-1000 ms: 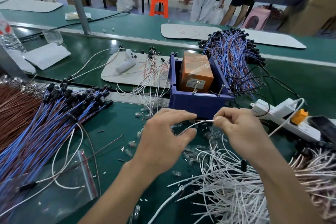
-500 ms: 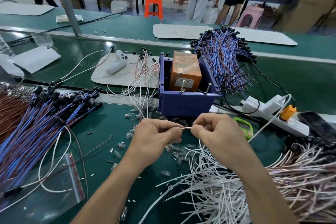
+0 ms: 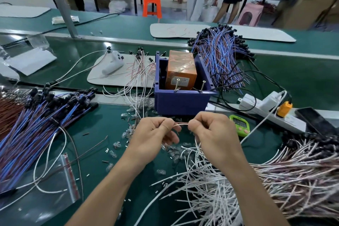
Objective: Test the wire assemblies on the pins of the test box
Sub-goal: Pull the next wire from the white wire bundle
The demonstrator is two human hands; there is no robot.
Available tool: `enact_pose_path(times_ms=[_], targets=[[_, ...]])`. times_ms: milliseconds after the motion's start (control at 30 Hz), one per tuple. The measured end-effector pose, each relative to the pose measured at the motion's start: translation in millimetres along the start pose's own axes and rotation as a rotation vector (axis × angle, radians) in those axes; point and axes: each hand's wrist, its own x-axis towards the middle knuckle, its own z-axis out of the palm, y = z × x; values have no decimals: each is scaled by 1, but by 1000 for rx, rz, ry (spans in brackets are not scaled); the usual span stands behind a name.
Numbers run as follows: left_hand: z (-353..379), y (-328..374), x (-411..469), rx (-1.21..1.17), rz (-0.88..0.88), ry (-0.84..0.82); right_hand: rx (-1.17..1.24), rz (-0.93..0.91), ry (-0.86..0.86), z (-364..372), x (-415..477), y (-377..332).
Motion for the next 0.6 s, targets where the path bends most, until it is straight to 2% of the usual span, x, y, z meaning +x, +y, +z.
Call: enact_pose_path(times_ms=[167, 300, 400, 500, 600], targets=[[-3, -7, 2, 131, -41, 172, 24, 30, 116, -9, 0, 5], [-16, -12, 0, 353, -2, 94, 49, 17, 69, -23, 4, 10], [-23, -12, -1, 222, 25, -15, 80, 29, 103, -24, 6, 13], [-50, -14, 1, 71, 17, -52, 134, 73, 162, -32, 11, 18], [-85, -19, 1, 33, 7, -65, 139, 107, 157, -39, 14, 24]])
